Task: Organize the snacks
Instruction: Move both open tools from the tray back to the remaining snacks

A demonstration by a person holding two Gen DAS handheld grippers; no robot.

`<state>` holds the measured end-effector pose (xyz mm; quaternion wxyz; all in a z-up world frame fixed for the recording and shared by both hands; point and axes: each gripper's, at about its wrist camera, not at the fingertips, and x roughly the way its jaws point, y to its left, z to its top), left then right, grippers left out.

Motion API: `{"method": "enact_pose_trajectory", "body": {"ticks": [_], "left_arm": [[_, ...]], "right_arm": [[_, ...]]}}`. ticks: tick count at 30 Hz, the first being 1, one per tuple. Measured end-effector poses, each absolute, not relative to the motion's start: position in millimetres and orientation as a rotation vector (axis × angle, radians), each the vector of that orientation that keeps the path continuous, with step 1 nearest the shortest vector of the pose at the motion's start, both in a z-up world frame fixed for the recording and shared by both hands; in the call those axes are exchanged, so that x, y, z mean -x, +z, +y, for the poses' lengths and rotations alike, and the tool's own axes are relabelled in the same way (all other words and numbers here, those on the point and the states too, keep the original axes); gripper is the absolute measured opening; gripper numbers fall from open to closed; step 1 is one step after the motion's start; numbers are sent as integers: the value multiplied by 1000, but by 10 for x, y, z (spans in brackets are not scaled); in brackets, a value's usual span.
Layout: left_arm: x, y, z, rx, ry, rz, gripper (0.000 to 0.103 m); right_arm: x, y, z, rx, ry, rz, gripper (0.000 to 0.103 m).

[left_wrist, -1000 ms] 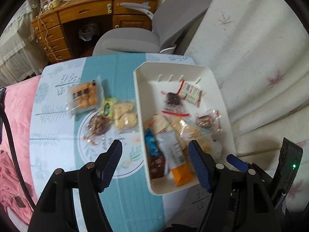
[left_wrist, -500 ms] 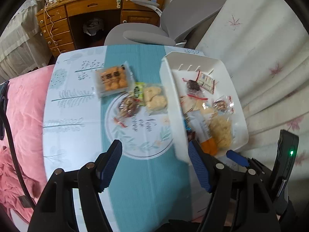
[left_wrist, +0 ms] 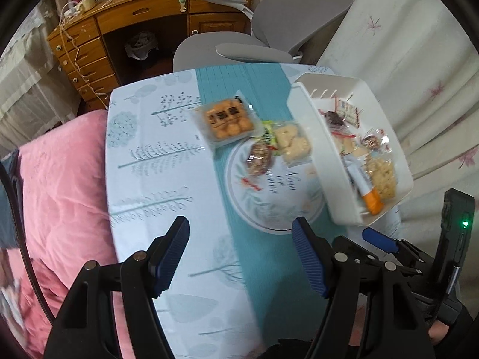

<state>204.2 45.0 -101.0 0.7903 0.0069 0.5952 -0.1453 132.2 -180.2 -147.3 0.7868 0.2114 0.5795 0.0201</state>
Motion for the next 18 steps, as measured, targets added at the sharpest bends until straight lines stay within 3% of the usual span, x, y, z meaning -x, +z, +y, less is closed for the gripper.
{"method": "enact_pose_trajectory", "body": {"ticks": [5, 18], "left_arm": [[-2291, -1120, 613, -96, -363, 1289, 71], [-2934, -1450, 517, -263, -470, 1284, 94]], "right_arm": [[-1285, -1552, -1570, -499, 7, 1240, 82], [-1509, -1785, -1252, -542, -57, 1168, 82]]}}
